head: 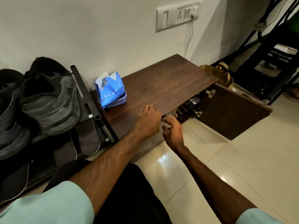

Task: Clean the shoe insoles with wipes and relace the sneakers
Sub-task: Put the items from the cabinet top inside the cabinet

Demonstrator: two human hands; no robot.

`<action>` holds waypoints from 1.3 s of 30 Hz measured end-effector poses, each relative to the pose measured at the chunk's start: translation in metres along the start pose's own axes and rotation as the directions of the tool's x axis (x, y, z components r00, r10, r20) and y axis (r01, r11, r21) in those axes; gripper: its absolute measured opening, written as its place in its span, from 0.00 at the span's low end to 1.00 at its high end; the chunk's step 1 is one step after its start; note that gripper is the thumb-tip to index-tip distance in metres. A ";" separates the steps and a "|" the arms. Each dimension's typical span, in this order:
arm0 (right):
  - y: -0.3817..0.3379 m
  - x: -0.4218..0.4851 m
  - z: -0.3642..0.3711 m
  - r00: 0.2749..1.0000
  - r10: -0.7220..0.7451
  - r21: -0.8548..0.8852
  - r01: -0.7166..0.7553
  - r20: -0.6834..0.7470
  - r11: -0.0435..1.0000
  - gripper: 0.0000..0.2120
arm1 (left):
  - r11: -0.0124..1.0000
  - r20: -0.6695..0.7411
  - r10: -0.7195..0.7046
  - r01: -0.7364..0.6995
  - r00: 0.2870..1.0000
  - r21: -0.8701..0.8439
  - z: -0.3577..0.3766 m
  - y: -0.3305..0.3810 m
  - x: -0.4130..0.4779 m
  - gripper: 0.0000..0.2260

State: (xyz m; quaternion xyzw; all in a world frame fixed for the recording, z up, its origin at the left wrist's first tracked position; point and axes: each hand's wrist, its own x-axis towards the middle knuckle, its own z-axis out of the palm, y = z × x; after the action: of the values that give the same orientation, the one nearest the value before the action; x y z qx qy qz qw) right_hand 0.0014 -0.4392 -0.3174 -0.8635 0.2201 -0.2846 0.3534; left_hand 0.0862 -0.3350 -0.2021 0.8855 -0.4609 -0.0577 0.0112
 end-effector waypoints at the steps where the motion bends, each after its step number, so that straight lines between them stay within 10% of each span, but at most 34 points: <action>1: 0.002 -0.001 -0.005 1.000 0.001 0.008 -0.001 0.011 1.000 0.09 | 1.000 -0.006 0.011 -0.011 1.000 -0.009 0.000 0.001 0.002 0.19; 11: 0.038 0.058 -0.108 0.967 0.139 -0.145 -0.172 -0.215 0.974 0.11 | 0.972 -0.169 0.177 -0.199 0.970 -0.124 0.014 0.033 0.027 0.20; 23: 0.160 0.134 -0.204 0.915 0.399 -0.709 -0.315 -0.052 0.631 0.48 | 0.959 -0.164 0.174 -0.205 0.971 -0.197 0.030 0.052 0.061 0.23; 34: 0.199 0.145 -0.220 0.843 0.538 -0.767 -0.341 0.006 0.543 0.54 | 0.954 -0.210 0.154 -0.201 0.965 -0.221 0.042 0.050 0.064 0.20; 39: 0.188 0.128 -0.225 0.898 0.437 -0.886 -0.238 -0.045 0.397 0.40 | 0.938 -0.218 0.164 -0.221 0.962 -0.267 0.041 0.054 0.061 0.16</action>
State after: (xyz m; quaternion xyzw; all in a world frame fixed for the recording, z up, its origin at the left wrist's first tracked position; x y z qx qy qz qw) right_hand -0.0828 -0.7449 -0.2805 -0.8800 0.4689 0.0322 -0.0677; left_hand 0.0723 -0.4148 -0.2449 0.8261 -0.5290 -0.0374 0.1904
